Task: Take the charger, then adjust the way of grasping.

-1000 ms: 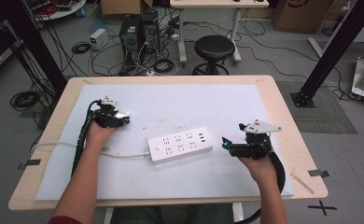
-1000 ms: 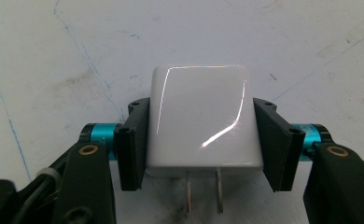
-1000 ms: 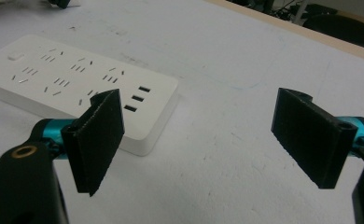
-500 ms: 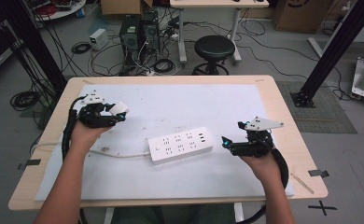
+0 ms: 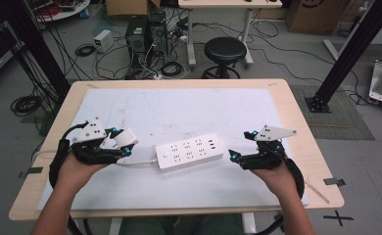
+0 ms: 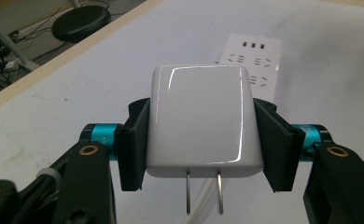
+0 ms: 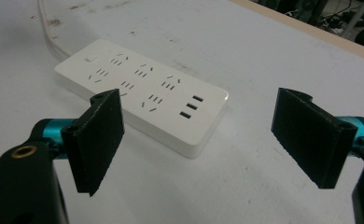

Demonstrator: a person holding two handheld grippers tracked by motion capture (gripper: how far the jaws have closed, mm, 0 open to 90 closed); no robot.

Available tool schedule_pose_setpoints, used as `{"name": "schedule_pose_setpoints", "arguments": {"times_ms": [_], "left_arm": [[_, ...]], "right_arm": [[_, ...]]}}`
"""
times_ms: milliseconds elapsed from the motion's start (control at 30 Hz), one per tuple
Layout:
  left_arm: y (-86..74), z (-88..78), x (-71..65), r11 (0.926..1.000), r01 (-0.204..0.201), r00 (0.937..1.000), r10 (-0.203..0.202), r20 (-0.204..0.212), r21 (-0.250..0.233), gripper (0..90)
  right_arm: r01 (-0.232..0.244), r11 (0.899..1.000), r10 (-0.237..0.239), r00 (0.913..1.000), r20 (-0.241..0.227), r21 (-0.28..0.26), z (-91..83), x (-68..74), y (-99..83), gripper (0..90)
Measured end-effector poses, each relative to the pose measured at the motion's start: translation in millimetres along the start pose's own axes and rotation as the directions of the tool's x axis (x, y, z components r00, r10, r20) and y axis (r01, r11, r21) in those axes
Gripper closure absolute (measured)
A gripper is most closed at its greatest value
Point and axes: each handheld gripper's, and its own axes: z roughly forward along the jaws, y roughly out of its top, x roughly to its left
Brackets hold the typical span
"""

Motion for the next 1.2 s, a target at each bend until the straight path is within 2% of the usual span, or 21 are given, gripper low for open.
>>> {"name": "schedule_pose_setpoints", "arguments": {"times_ms": [133, 167, 233, 300, 467, 567, 700, 767, 833, 867, 900, 933, 967, 1000, 1033, 1067, 1100, 1133, 1167, 1200], "left_arm": [[-5.2, 2.8, -5.2, 0.9999, -0.013, 0.9996, 0.013, 0.024, 0.002, 42.4], [-8.1, 5.4, -6.6, 1.0000, -0.010, 0.9991, 0.010, 0.041, -0.003, 42.4], [-8.1, 5.4, -6.6, 1.0000, -0.010, 0.9991, 0.010, 0.041, -0.003, 42.4], [-9.8, 11.8, -8.7, 0.9994, -0.032, 0.9973, 0.033, 0.066, -0.012, 42.4], [-5.9, 19.0, -12.8, 0.9978, -0.062, 0.9930, 0.064, 0.099, -0.024, 42.4], [-3.6, 23.5, -16.7, 0.9943, -0.097, 0.9874, 0.102, 0.121, -0.044, 42.4], [-1.8, 31.3, -26.1, 0.9823, -0.175, 0.9708, 0.183, 0.154, -0.068, 42.4], [-0.4, 34.6, -33.4, 0.9750, -0.208, 0.9627, 0.218, 0.160, -0.077, 42.4], [0.3, 37.4, -41.5, 0.9672, -0.232, 0.9546, 0.247, 0.167, -0.103, 42.4], [0.3, 37.4, -41.5, 0.9672, -0.232, 0.9546, 0.247, 0.167, -0.103, 42.4], [1.4, 39.5, -46.5, 0.9636, -0.243, 0.9500, 0.259, 0.174, -0.112, 42.4], [3.1, 44.0, -53.3, 0.9590, -0.256, 0.9425, 0.275, 0.190, -0.122, 42.4], [3.9, 46.4, -56.6, 0.9549, -0.270, 0.9384, 0.290, 0.188, -0.123, 42.4], [3.9, 46.4, -56.6, 0.9549, -0.270, 0.9384, 0.290, 0.188, -0.123, 42.4], [5.0, 51.1, -62.7, 0.9483, -0.292, 0.9295, 0.312, 0.197, -0.125, 42.4], [5.0, 51.1, -62.7, 0.9483, -0.292, 0.9295, 0.312, 0.197, -0.125, 42.4], [5.1, 53.4, -66.0, 0.9446, -0.302, 0.9265, 0.322, 0.194, -0.129, 42.4], [5.6, 57.7, -71.7, 0.9349, -0.330, 0.9168, 0.350, 0.192, -0.130, 42.4], [5.6, 57.7, -71.7, 0.9349, -0.330, 0.9168, 0.350, 0.192, -0.130, 42.4], [5.4, 61.6, -77.8, 0.9247, -0.354, 0.9086, 0.375, 0.183, -0.140, 42.4]], "right_arm": [[-0.005, 1.000, 0.005, 0.9999, -0.013, 0.007, 5.0, 4.1, -1.5, 17.4], [0.000, 1.000, 0.001, 0.9998, -0.018, 0.011, 7.4, 5.5, -1.8, 17.3], [0.001, 1.000, 0.000, 0.9998, -0.018, 0.014, 8.7, 6.4, -1.4, 17.3], [-0.001, 1.000, 0.001, 0.9999, -0.015, 0.013, 9.8, 7.1, 0.0, 17.3], [-0.001, 1.000, 0.001, 0.9998, -0.022, 0.020, 10.5, 7.0, 3.9, 17.3], [0.002, 1.000, -0.001, 0.9995, -0.032, 0.016, 10.8, 7.9, 4.8, 17.3], [-0.019, 1.000, 0.020, 0.9981, -0.058, 0.013, 10.8, 11.2, 5.5, 17.3], [-0.027, 1.000, 0.028, 0.9952, -0.094, 0.014, 11.6, 14.5, 7.0, 17.3], [-0.024, 1.000, 0.025, 0.9932, -0.114, 0.015, 12.8, 18.9, 7.4, 17.3], [-0.031, 0.999, 0.033, 0.9910, -0.130, 0.017, 13.7, 21.8, 7.4, 17.3], [-0.031, 0.999, 0.033, 0.9910, -0.130, 0.017, 13.7, 21.8, 7.4, 17.3], [-0.044, 0.999, 0.046, 0.9845, -0.169, 0.016, 16.7, 28.8, 6.6, 17.3], [-0.048, 0.999, 0.050, 0.9803, -0.191, 0.019, 19.1, 31.4, 6.4, 17.3], [-0.048, 0.999, 0.050, 0.9803, -0.191, 0.019, 19.1, 31.4, 6.4, 17.3], [-0.066, 0.997, 0.071, 0.9712, -0.227, 0.028, 23.7, 37.3, 6.0, 17.3], [-0.075, 0.997, 0.080, 0.9670, -0.242, 0.029, 26.3, 40.1, 5.7, 17.3], [-0.081, 0.996, 0.087, 0.9627, -0.256, 0.033, 28.7, 42.8, 5.4, 17.3], [-0.092, 0.995, 0.098, 0.9582, -0.269, 0.035, 31.3, 45.3, 4.8, 17.3], [-0.092, 0.995, 0.098, 0.9582, -0.269, 0.035, 31.3, 45.3, 4.8, 17.3], [-0.134, 0.990, 0.138, 0.9406, -0.310, 0.035, 36.7, 49.0, 3.0, 17.3]]}}
